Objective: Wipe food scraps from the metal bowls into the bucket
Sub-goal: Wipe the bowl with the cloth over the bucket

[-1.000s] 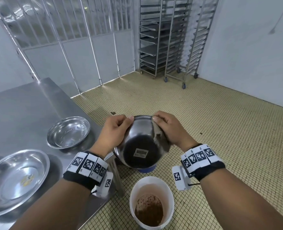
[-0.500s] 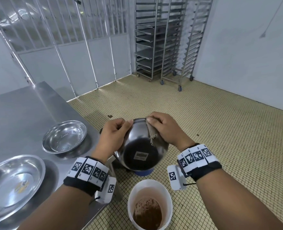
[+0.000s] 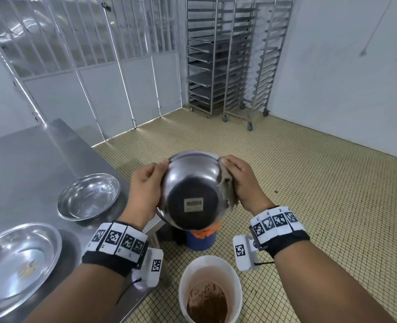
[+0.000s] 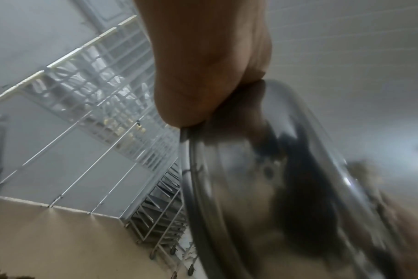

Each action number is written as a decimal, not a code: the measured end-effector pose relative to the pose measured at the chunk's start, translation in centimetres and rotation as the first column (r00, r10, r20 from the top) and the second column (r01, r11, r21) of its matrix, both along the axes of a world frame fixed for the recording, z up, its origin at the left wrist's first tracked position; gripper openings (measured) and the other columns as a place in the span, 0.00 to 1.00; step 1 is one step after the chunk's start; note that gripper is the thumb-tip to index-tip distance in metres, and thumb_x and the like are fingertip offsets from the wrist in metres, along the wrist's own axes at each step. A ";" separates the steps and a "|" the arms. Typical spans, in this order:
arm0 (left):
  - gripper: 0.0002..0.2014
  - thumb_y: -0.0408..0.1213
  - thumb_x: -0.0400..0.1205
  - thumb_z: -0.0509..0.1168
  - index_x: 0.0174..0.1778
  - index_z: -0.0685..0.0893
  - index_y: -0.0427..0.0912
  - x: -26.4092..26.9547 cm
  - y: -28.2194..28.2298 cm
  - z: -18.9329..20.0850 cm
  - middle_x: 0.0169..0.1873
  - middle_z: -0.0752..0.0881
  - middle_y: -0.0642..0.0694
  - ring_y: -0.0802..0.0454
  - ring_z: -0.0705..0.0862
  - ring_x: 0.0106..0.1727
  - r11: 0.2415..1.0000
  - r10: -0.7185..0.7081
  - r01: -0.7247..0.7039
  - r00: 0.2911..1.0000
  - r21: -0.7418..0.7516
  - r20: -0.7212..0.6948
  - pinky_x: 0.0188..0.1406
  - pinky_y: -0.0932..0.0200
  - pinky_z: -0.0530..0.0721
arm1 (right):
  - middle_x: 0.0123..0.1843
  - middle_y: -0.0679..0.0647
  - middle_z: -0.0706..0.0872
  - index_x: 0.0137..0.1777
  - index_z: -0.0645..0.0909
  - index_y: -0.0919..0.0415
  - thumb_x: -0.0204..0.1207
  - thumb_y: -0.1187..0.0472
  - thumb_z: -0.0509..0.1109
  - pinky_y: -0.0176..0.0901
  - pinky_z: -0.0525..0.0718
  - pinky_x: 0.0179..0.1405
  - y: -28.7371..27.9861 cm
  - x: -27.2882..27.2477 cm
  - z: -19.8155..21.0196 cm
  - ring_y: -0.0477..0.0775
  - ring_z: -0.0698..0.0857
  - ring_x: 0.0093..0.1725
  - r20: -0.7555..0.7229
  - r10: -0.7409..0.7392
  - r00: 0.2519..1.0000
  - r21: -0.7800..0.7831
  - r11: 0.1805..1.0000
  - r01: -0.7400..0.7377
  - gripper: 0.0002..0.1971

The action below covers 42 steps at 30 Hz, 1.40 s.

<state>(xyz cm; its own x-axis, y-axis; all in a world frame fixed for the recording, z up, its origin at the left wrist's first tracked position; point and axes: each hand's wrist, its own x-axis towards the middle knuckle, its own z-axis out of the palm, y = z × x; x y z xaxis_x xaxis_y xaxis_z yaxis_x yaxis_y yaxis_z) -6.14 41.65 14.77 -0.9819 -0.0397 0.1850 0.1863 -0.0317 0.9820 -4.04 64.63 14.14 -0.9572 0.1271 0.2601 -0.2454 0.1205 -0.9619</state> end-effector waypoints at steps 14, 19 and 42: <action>0.19 0.46 0.85 0.72 0.30 0.86 0.39 -0.8 0.7 1.1 0.20 0.80 0.51 0.55 0.76 0.22 0.910 -0.166 0.132 0.985 -0.393 -0.053 0.24 0.58 0.73 | 0.39 0.40 0.88 0.44 0.86 0.46 0.87 0.52 0.66 0.46 0.82 0.50 -0.5 0.2 1.8 0.42 0.85 0.42 -0.097 0.047 0.994 0.493 0.870 0.007 0.11; 0.25 0.43 0.86 0.72 0.35 0.82 0.23 -1.3 0.5 0.9 0.24 0.77 0.32 0.47 0.75 0.28 0.986 -0.013 0.008 0.999 -0.167 -0.031 0.30 0.53 0.73 | 0.36 0.53 0.83 0.43 0.85 0.63 0.81 0.49 0.64 0.54 0.78 0.50 0.2 0.0 0.1 0.50 0.80 0.39 0.001 -0.061 0.998 0.089 0.994 0.060 0.17; 0.24 0.42 0.85 0.73 0.33 0.81 0.24 -2.4 1.8 1.2 0.26 0.80 0.36 0.44 0.77 0.29 0.999 0.022 -0.021 0.999 0.041 -0.027 0.32 0.48 0.76 | 0.41 0.52 0.88 0.43 0.89 0.54 0.86 0.52 0.67 0.51 0.82 0.51 0.9 -0.1 1.7 0.55 0.85 0.44 0.069 -0.157 0.985 -0.028 0.987 0.159 0.13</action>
<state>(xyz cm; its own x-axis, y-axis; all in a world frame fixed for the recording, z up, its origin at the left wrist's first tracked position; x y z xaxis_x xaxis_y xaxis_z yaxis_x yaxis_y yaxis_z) -8.57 43.40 15.98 -0.9755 -0.0684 0.2092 0.2137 -0.0671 0.9746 -4.13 65.51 15.85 -0.9393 0.2857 0.1898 -0.1613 0.1206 -0.9795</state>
